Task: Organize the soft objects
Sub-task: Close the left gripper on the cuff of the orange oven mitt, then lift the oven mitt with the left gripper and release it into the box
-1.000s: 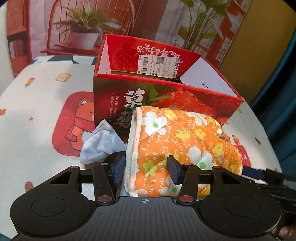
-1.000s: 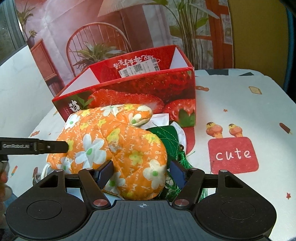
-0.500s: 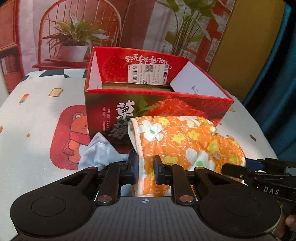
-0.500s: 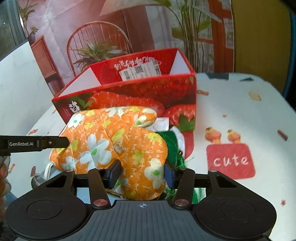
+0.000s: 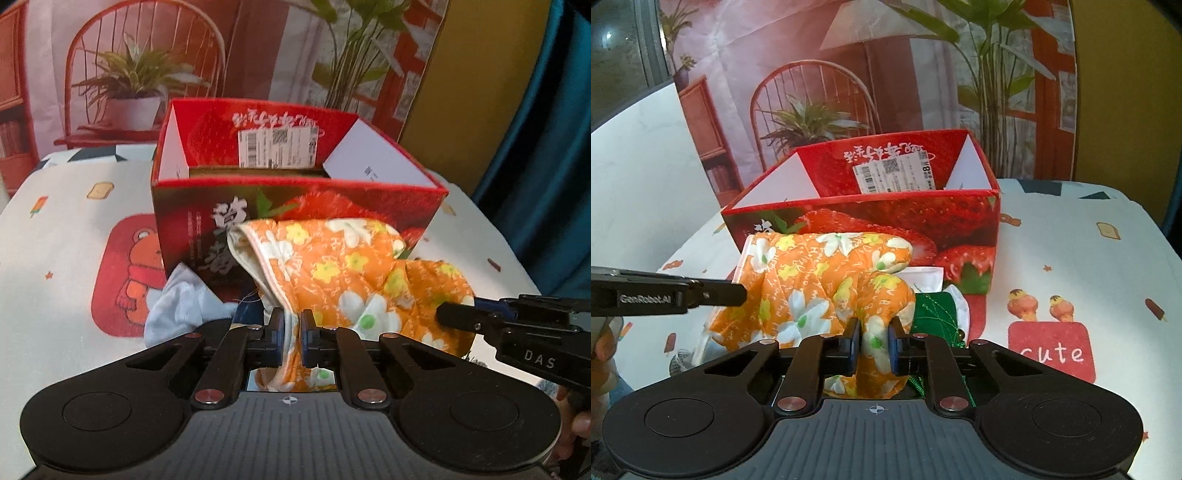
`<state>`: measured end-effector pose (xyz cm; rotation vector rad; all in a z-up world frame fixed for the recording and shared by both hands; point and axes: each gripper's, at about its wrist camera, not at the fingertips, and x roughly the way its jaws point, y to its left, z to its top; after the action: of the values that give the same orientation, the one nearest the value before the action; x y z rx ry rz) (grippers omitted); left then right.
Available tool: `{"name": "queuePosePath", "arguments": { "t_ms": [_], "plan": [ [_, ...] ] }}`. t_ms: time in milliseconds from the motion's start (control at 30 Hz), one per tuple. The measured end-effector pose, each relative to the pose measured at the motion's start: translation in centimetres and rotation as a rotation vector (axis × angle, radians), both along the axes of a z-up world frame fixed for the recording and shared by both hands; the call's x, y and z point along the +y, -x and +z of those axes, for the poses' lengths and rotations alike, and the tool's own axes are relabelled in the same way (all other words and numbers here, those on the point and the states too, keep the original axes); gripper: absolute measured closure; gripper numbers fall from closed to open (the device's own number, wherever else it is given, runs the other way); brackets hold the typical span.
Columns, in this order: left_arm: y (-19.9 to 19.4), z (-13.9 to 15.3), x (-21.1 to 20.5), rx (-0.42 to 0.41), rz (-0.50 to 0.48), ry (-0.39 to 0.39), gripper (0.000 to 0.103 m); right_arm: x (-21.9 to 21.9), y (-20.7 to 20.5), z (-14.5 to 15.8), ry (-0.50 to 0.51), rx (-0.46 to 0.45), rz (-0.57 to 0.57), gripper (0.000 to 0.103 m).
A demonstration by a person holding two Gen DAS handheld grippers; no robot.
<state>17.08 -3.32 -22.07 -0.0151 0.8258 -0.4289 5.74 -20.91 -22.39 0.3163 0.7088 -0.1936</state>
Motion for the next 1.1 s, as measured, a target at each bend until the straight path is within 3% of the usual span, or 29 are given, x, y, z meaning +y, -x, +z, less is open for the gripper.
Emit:
{"name": "queuePosePath", "arguments": {
  "t_ms": [233, 400, 767, 1100],
  "plan": [
    [-0.5, -1.0, -0.3, 0.019, -0.003, -0.034, 0.093, -0.3, 0.0, -0.8, -0.022, 0.017, -0.015, 0.089],
    [-0.2, -0.4, 0.5, -0.013, 0.024, -0.008, 0.097, -0.3, 0.1, -0.8, -0.028, 0.013, -0.016, 0.089],
    [0.9, 5.7, 1.0, -0.256, 0.029, 0.036, 0.098, -0.5, -0.2, 3.4, 0.023, -0.133, 0.045, 0.091],
    [-1.3, 9.8, 0.2, -0.367, 0.049, 0.059, 0.098, -2.6, -3.2, 8.6, 0.102, -0.259, 0.075, 0.091]
  ]
}}
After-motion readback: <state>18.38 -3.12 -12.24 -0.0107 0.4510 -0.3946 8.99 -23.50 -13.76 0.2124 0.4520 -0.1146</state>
